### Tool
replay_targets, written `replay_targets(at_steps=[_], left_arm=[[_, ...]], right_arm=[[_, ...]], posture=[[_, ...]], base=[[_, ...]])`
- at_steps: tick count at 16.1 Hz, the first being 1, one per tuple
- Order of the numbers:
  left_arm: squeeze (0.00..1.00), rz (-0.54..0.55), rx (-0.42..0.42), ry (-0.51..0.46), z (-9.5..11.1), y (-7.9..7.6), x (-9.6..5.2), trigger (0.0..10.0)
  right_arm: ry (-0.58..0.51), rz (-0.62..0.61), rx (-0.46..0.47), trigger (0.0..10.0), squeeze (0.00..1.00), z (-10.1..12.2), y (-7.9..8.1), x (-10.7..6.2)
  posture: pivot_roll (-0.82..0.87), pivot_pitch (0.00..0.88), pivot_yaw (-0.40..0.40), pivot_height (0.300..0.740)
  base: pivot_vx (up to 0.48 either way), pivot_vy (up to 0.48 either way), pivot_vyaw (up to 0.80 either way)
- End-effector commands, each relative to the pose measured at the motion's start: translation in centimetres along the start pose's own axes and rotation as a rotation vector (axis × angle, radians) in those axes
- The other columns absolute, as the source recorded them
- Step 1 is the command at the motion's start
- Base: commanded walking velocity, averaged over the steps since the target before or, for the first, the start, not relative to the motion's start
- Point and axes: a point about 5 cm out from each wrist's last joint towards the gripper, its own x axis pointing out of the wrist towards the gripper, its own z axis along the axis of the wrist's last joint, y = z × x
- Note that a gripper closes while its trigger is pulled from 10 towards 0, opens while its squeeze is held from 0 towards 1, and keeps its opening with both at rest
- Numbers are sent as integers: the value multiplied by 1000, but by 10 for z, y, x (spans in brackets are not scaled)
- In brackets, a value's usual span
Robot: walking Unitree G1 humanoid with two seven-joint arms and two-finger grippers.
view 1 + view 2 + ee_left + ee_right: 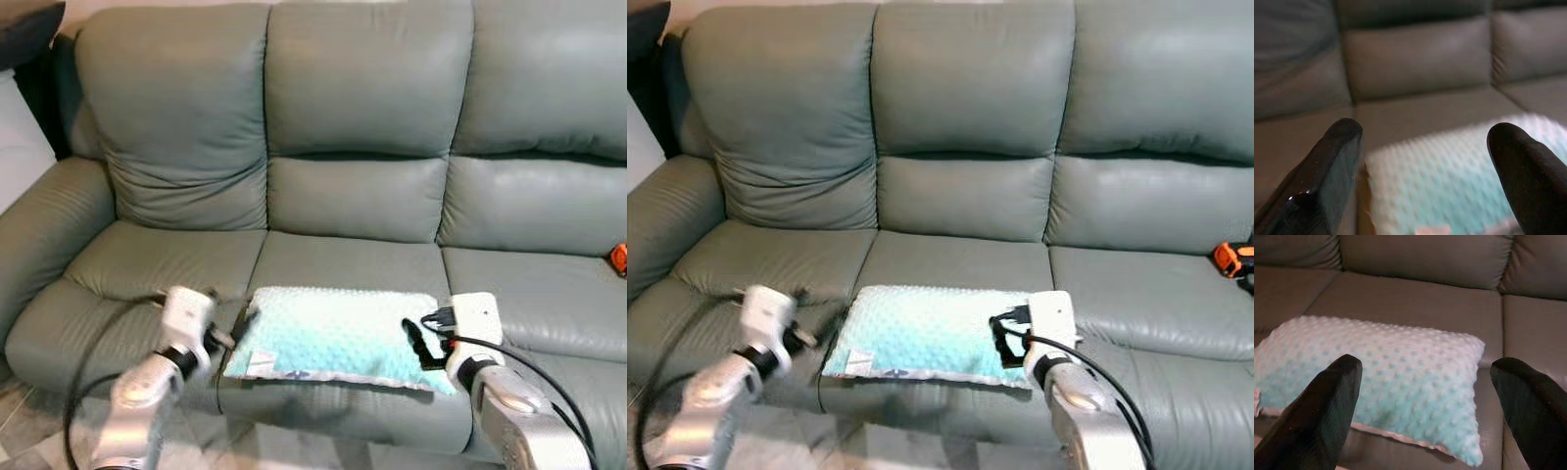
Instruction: Move the pillow to the sofa
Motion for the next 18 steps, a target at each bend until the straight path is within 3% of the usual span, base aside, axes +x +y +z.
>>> replay_targets(at_steps=[1,4,8,11,18], left_arm=[[0,75,-22,-40,6,7,-5,10000],[0,172,-18,-111,22,4,-9,10000],[0,228,-63,-105,26,0,5,10000],[0,209,-85,-145,42,-9,18,10000],[0,259,-117,-82,33,-1,20,10000]], right_arm=[[-29,-31,21,10000,0,6,-3,-6],[-100,-64,12,10000,0,15,-7,-23],[-124,-67,26,10000,0,22,-8,-20],[-154,-21,-13,10000,0,33,-1,-14],[-154,-2,-24,10000,0,34,5,-10]], posture=[[-120,0,62,740],[-132,0,58,740],[-143,0,50,740],[-134,0,41,740],[-136,0,45,740]], base=[[0,0,0],[0,0,0],[0,0,0],[0,0,0],[0,0,800]])
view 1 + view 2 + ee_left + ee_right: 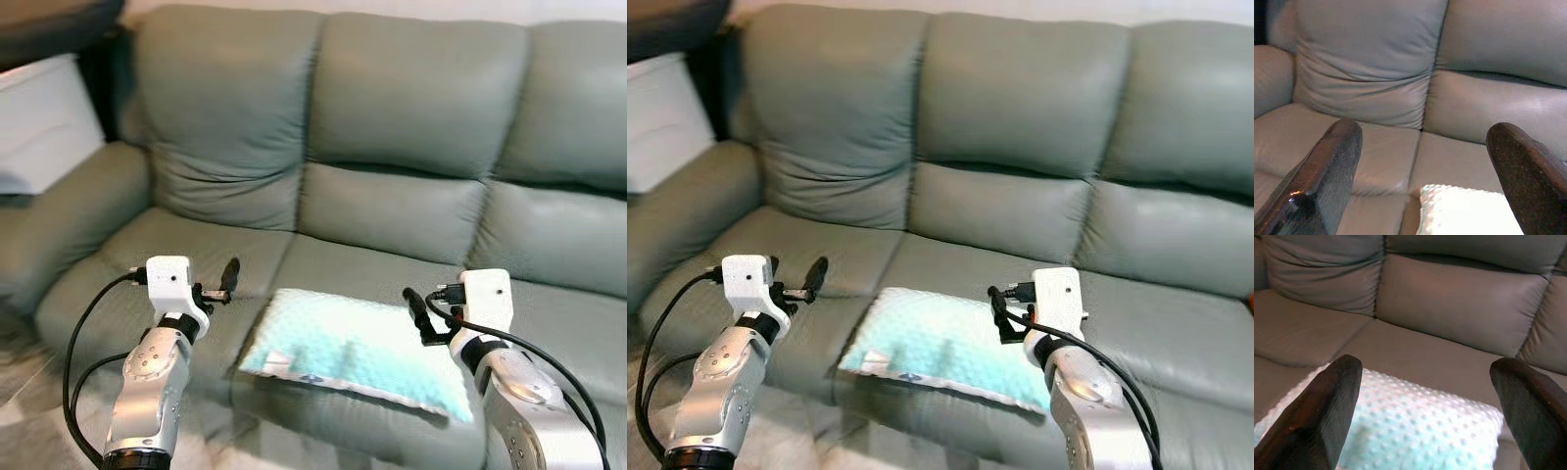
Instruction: Move the pillow to the sofa
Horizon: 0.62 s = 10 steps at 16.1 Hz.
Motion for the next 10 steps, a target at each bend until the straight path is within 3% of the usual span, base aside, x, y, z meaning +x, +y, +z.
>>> replay_targets(at_steps=[1,10], left_arm=[[0,-3,-2,16,0,-1,2,10000],[0,-18,-46,50,-4,-3,1,10000]], right_arm=[[4,1,-1,10000,0,-1,-1,1],[2,31,3,10000,0,1,5,4]], posture=[[-135,0,46,740],[-133,0,48,740]], base=[[0,0,800],[0,0,800]])
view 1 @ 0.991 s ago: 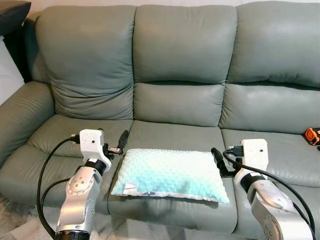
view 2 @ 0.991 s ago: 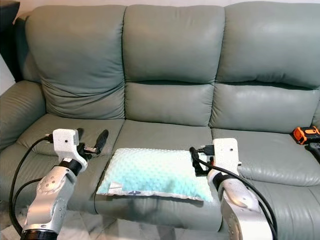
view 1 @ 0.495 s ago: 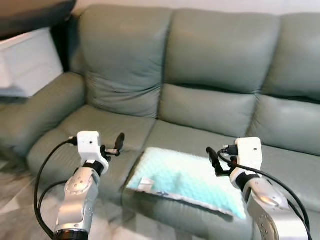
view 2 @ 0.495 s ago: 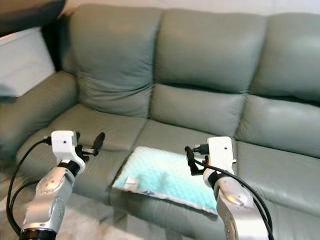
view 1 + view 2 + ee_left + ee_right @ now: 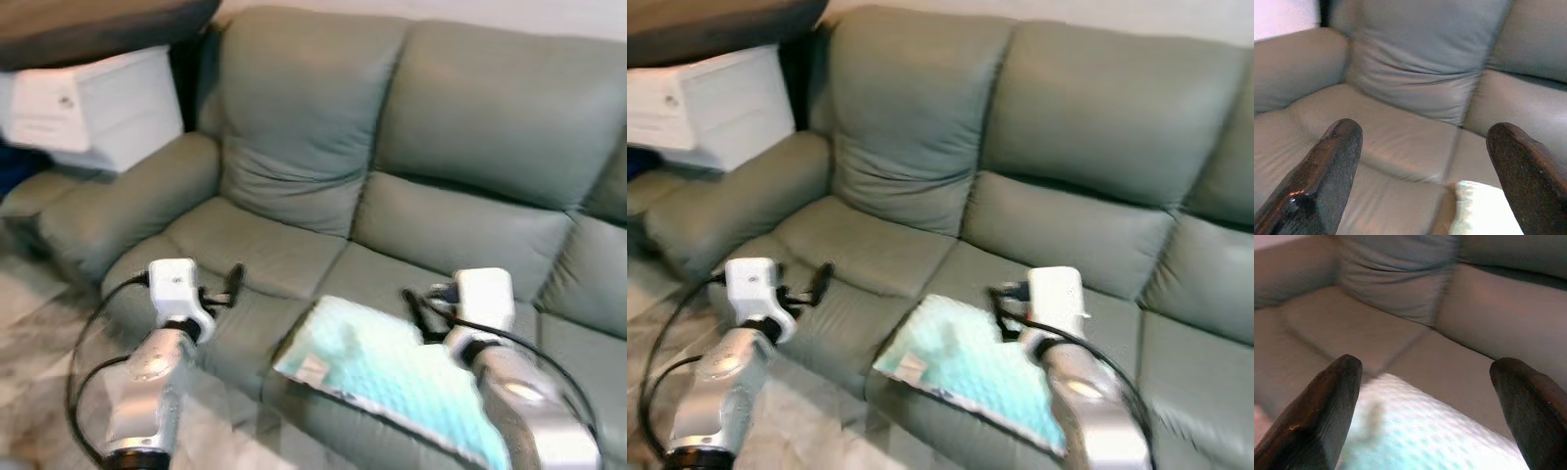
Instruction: Move the pillow to the sofa
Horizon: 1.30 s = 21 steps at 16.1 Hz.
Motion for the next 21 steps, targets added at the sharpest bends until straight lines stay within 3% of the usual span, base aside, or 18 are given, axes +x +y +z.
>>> replay_targets(at_steps=[1,14,19,21], left_arm=[[0,-17,1,13,0,-5,1,10000],[0,0,35,-2,3,0,0,10000],[0,44,6,-3,0,6,-6,10000],[0,38,7,0,0,4,-4,10000]], right_arm=[[-3,-14,-6,10000,0,1,-4,0],[-13,38,-19,10000,0,6,0,10],[-30,76,-26,10000,0,11,7,19],[-34,65,-7,10000,0,11,5,19]], posture=[[-133,0,46,740],[-84,0,18,740],[-71,0,6,740],[-76,0,10,740]], base=[[0,0,800],[0,0,800],[0,0,800],[0,202,0]])
